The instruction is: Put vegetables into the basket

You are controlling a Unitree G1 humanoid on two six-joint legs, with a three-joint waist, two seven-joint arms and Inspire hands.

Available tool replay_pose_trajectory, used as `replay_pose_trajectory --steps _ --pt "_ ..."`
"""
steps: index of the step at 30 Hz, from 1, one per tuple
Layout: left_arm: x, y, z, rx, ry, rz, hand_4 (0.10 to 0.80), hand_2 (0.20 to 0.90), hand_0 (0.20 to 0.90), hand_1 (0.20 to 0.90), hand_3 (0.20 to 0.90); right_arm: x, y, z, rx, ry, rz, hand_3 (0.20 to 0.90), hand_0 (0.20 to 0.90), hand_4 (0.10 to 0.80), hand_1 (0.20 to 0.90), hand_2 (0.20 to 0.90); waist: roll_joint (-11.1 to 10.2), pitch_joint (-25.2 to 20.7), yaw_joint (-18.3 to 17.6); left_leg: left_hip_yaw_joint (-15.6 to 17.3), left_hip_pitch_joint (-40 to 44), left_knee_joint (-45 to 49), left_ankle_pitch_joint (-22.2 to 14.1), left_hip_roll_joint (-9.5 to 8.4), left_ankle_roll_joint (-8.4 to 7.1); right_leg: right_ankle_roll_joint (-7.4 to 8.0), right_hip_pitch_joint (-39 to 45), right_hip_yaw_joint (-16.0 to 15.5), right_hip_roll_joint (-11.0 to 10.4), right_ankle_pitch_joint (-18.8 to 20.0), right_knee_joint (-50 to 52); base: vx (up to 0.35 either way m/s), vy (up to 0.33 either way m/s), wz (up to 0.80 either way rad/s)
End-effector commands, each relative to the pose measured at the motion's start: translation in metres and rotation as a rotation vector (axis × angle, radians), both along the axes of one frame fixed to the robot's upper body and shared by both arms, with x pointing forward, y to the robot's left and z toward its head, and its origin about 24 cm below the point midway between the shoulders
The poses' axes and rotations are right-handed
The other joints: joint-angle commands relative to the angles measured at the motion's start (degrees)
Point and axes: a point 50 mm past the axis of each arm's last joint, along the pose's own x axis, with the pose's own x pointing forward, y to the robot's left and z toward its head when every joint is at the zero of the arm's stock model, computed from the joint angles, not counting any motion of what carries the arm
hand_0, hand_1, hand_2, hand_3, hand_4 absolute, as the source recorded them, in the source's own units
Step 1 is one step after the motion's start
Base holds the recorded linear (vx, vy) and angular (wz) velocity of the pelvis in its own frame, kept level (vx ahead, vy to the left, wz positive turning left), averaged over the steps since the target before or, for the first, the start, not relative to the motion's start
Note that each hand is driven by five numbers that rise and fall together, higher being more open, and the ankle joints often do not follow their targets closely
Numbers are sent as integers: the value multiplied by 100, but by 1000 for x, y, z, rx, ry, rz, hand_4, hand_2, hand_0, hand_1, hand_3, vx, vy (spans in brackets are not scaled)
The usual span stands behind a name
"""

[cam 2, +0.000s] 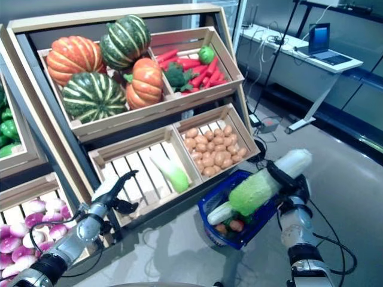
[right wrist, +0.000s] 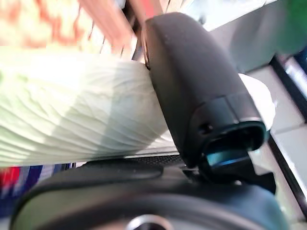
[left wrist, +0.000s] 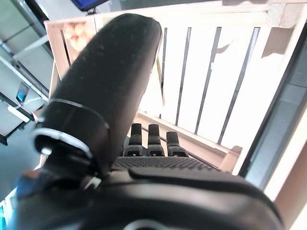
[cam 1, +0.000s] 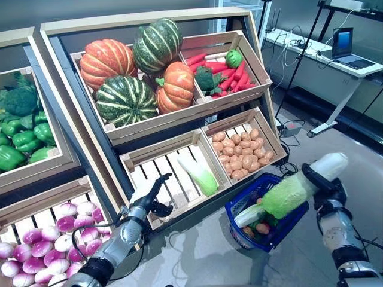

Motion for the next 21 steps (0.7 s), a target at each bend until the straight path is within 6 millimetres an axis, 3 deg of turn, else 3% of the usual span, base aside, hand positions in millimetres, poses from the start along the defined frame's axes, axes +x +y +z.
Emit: replay_pose_trajectory --steps 1,6,10,16,21 --pt "57 -14 84 -51 -368 -47 800 900 900 900 900 37 -30 82 -166 -238 -183 300 300 400 300 300 -31 145 78 97 -152 693 -644 -164 196 -143 -73 75 -120 -306 658 -112 -13 1" --pt "83 -23 129 -60 -544 -57 800 900 900 900 900 52 -30 93 -142 -246 -277 300 300 400 300 300 16 870 140 -106 -1017 2130 -1038 -1 126 -231 -739 86 -333 -701 1848 -244 -43 7" --pt "87 -24 140 -58 -595 -53 800 900 900 900 900 57 -31 102 -144 -271 -286 300 300 400 300 300 43 1114 147 -167 -1425 2812 -1312 84 138 -306 -1052 109 -447 -953 2485 -110 -14 1" --pt "96 -30 179 -107 -740 -83 800 900 900 900 900 69 -39 144 -176 -375 -312 300 300 400 300 300 163 1647 122 -314 -2666 4435 -1929 111 136 -461 -2150 230 -670 -1481 4087 -138 -4 15" --pt "94 -36 193 -132 -808 -119 800 900 900 900 900 81 -32 167 -215 -430 -259 300 300 400 300 300 235 1859 111 -440 -3435 5425 -2329 109 206 -525 -3074 415 -879 -1824 5177 -85 5 9"
